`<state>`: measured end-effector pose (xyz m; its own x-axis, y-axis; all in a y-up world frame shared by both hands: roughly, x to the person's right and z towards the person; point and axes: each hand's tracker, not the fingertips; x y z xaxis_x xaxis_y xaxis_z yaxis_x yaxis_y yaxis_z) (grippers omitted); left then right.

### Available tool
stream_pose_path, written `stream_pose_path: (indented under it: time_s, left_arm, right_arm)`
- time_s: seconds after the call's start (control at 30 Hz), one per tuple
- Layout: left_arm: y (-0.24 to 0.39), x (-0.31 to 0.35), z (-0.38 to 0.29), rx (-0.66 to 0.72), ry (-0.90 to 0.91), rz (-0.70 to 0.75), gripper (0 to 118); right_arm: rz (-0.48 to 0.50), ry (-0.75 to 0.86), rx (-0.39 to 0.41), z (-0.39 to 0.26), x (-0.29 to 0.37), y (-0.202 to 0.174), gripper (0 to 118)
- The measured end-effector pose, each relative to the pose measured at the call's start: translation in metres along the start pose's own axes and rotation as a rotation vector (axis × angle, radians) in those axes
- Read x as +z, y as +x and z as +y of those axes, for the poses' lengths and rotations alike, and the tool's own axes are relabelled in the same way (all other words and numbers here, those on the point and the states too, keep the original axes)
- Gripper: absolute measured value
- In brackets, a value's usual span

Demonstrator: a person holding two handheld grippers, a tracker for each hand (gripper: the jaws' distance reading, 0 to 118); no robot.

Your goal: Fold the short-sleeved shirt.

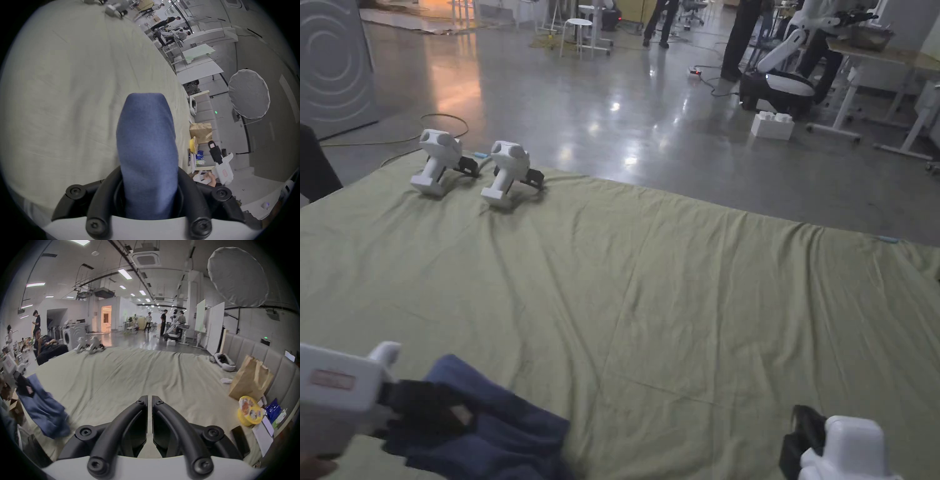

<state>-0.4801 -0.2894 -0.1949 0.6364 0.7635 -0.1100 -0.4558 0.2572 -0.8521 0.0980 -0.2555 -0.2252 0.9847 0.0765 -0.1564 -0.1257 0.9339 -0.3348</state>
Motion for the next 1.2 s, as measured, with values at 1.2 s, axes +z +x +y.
stream_pose_path:
  time_s: [1.2]
  left_arm:
    - [0.010, 0.102, 0.018, -0.270, 0.355, 1.009, 68]
  right_arm:
    - [-0.016, -0.021, -0.066, -0.014, 0.011, 0.031, 7]
